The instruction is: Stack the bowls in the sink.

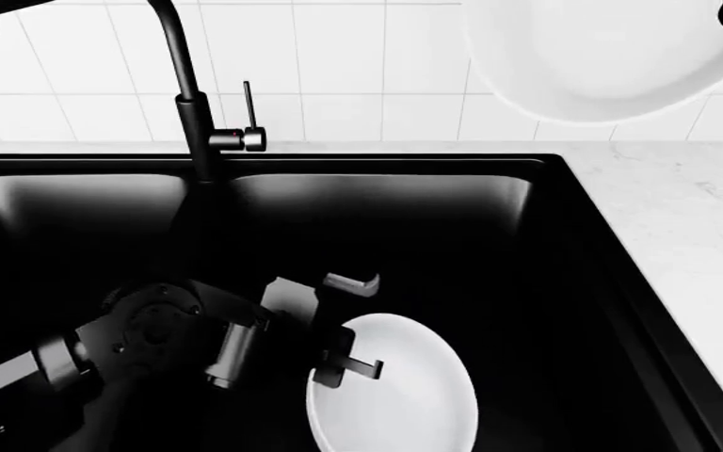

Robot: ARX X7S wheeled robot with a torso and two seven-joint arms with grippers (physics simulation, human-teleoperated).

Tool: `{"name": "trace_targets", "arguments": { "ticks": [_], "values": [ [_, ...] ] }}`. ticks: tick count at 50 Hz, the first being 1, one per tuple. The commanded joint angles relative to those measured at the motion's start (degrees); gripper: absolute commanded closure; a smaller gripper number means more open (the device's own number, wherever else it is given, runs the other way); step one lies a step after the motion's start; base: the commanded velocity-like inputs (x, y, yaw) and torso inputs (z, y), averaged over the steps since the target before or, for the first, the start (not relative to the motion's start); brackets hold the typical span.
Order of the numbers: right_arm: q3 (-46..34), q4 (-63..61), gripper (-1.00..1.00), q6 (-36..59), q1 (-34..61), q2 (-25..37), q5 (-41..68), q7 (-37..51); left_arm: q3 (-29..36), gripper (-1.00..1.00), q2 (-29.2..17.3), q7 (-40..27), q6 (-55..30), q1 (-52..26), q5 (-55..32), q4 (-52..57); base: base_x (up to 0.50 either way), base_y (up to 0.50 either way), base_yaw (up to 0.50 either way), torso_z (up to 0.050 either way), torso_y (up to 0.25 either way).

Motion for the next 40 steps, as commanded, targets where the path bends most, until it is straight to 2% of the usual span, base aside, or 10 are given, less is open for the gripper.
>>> {"name": "trace_targets", "arguments": {
  "ticks": [1, 9, 10, 28, 40],
  "values": [
    [0.59, 0.02, 1.0, 0.01, 0.05, 0.14, -0.6, 0.0, 0.46, 1.0, 0.93, 1.26, 0.05, 0.06, 1.51, -1.52, 0.0, 0.0, 0.0, 0.0, 0.0],
    [0.62, -0.11, 1.0, -0.17, -0.31, 0.07, -0.74, -0.05, 1.46, 1.0, 1.07, 1.19, -0.55, -0.31, 3.21, -1.61, 0.0, 0.0, 0.0, 0.0, 0.001],
    [0.6, -0.12, 1.0, -0.19, -0.39, 0.08, -0.79, -0.07, 1.63, -1.0, 1.12, 1.14, -0.65, -0.33, 3.43, -1.68, 0.0, 0.0, 0.0, 0.0, 0.0],
    [0.76, -0.25, 1.0, -0.31, -0.83, 0.15, -0.93, -0.08, 2.8, -1.0, 1.17, 1.53, -2.0, -1.01, 4.81, -1.93, 0.0, 0.0, 0.0, 0.001, 0.0],
    [1.01, -0.18, 1.0, -0.13, -0.51, -0.08, -0.6, 0.17, 0.13, -1.0, -2.58, -7.4, -5.37, -8.12, -1.82, 5.82, 0.0, 0.0, 0.0, 0.0, 0.001]
  ]
}}
